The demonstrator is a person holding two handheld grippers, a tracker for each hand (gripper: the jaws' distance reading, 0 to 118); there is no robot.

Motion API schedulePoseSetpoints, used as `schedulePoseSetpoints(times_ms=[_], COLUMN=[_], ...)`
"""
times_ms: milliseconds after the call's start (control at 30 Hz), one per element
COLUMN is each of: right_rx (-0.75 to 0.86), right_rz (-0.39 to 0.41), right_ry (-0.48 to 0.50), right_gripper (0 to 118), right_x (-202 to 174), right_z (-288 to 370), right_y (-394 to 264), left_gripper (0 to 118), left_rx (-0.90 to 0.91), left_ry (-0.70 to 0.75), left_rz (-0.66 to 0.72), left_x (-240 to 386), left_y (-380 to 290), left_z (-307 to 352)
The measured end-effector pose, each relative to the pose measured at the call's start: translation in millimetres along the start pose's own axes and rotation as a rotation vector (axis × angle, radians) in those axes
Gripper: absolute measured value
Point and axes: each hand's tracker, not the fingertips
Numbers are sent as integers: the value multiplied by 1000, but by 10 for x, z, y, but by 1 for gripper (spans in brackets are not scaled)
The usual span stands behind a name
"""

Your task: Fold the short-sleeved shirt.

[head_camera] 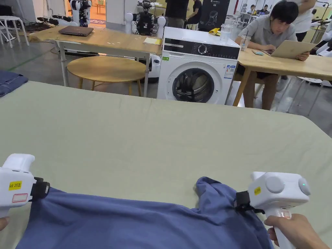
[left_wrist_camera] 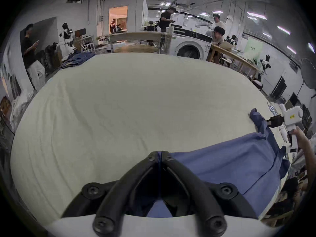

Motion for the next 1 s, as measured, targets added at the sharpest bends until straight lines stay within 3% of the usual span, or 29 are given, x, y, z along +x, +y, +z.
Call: schedulePoseSetpoints(times_ms=[100,133,167,200,400,600,767,1000], right_rx=[15,25,38,52,126,272,363,414], right_rz=[-24,-23,-9,8,-19,25,62,51], right_ry=[8,2,-6,-12,34,27,-19,-6], right_gripper=[49,35,7,0,0,0,0,0], right_x=[9,-7,-18,-22,77,33,-5,51], right_z=[-29,9,19,20,278,987,1619,2212], right_y=[12,-15,-13,-12,-95,-336,-711,-1400], left_gripper=[0,0,0,0,0,0,0,0], left_rx=[-4,-8,-9,-10,-1,42,98,163], left_ry=[1,0,1,3,-11,-21,-33,-63], left_rz=[1,0,-5,-7,21,20,30,67], left_x=[15,11,9,26,1,20,-12,-104], left_y=[-26,-25,-25,-45,-60,-99,-222,-638], left_z=[10,6,3,16,79,341,721,1259])
